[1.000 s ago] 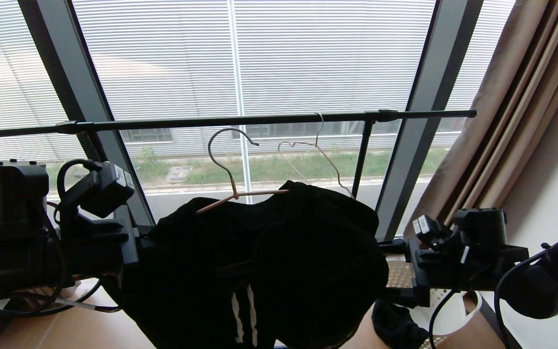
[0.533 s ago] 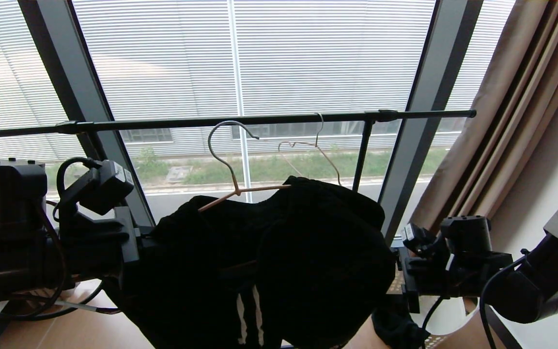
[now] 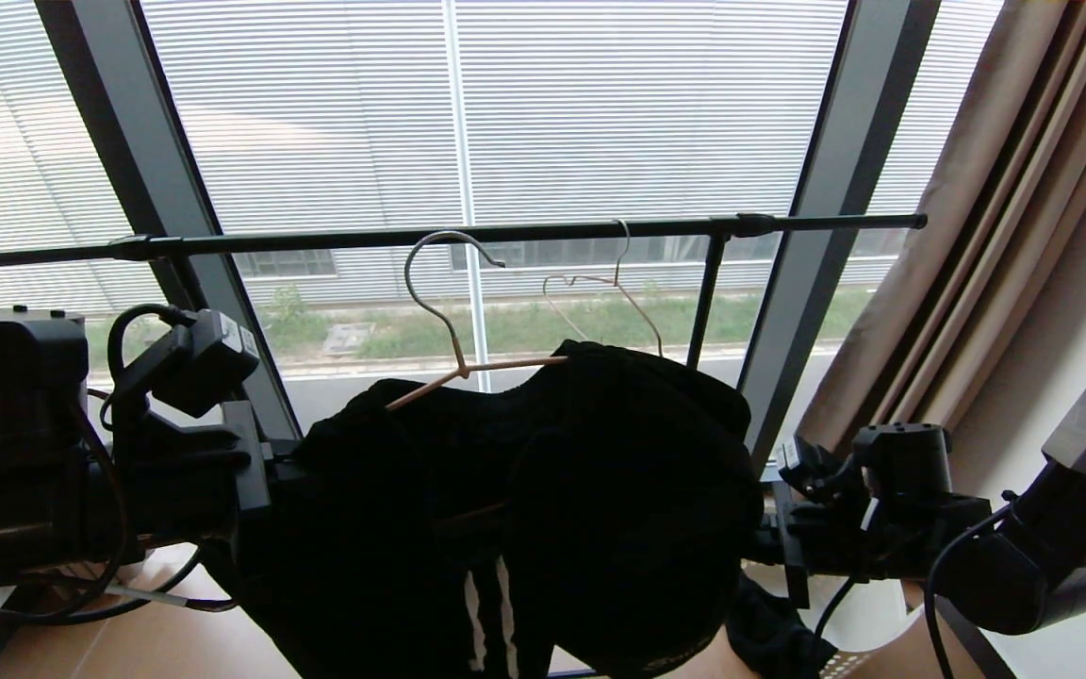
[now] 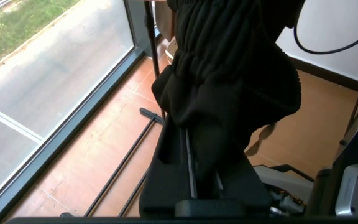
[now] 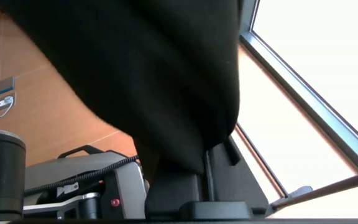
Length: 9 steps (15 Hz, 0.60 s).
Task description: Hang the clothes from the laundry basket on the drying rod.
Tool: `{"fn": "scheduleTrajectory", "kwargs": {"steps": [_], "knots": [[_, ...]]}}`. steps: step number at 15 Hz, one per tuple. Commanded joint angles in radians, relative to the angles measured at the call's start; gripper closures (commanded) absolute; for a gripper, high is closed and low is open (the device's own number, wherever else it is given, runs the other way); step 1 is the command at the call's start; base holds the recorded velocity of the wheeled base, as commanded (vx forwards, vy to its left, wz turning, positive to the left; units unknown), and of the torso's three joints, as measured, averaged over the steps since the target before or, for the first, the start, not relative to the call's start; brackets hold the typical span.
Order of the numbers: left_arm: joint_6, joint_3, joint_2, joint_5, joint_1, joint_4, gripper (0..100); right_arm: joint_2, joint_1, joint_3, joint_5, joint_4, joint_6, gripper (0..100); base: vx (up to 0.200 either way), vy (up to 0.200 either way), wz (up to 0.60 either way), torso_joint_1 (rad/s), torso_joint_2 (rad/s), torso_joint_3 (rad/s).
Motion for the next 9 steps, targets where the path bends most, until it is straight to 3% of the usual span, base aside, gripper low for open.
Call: {"fn": "scheduleTrajectory", "kwargs": {"steps": [1, 9], "knots": [[0.0, -0.002, 0.006, 0.001, 0.019, -0.011, 100, -0.034, -0.033, 0.018, 0.002, 0.0, -0.001, 100, 0.0, 0.0, 0.0, 0.0, 0.0, 0.0], [-0.038, -0.01, 0.006, 0.0, 0.046, -0.054, 100, 0.007, -0.037, 0.034, -0.017, -0.002, -0.004, 100, 0.0, 0.0, 0.0, 0.0, 0.0, 0.0]]}}
